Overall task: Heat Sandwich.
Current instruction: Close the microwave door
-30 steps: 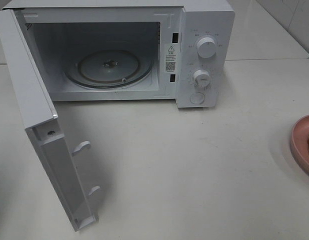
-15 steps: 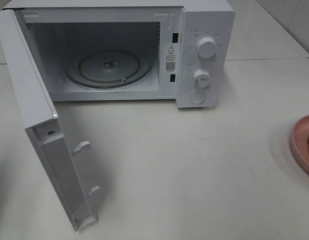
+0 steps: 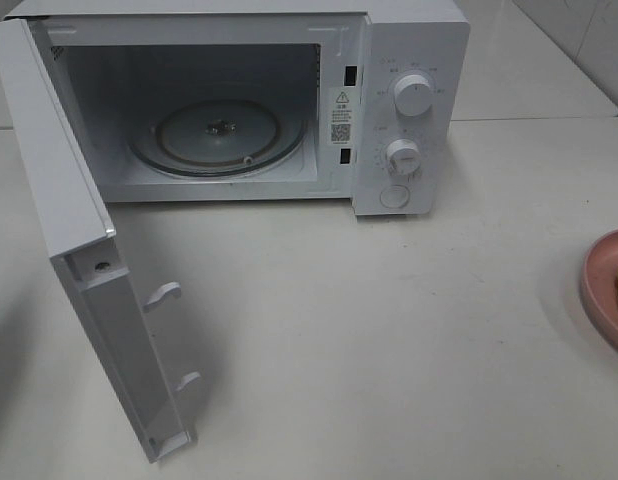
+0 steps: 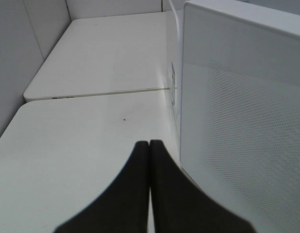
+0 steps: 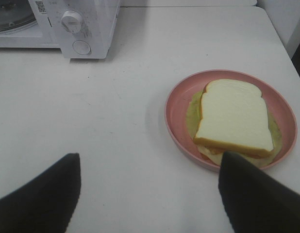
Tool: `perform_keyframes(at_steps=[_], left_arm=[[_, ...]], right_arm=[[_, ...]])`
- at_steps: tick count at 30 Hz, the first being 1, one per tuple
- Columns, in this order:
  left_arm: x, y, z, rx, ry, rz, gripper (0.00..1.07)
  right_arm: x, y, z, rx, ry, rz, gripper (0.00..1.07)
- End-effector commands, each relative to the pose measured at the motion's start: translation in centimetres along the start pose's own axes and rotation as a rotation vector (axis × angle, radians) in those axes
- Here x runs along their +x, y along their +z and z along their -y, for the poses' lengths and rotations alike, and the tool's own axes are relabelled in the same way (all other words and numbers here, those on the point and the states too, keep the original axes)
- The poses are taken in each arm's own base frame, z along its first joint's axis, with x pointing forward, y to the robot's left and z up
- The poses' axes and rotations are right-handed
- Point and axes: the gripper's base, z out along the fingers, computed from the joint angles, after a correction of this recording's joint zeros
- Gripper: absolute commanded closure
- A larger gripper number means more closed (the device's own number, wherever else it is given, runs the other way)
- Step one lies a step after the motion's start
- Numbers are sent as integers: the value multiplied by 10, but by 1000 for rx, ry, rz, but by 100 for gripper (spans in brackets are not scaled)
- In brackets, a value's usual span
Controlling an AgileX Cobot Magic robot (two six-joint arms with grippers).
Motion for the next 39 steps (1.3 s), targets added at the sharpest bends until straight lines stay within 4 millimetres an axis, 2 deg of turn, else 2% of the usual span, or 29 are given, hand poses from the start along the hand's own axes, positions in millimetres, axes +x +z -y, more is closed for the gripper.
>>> perform_keyframes(at_steps=[1, 13, 16, 20, 31, 39], left_arm=[[2, 6, 3, 34, -19, 28, 107], [11, 22, 24, 265, -39, 76, 107], [11, 27, 33, 314, -36, 65, 107], [14, 34, 55, 401, 29, 52, 107], [23, 42, 89, 460, 16, 50, 107], [20, 54, 114, 491, -11, 49, 107]], right_arm=[[1, -3, 0, 8, 8, 38, 32], [1, -3, 0, 8, 8, 38, 32], [1, -3, 0, 8, 8, 38, 32], [1, -3, 0, 8, 8, 38, 32], [1, -3, 0, 8, 8, 38, 32], [1, -3, 0, 8, 8, 38, 32]])
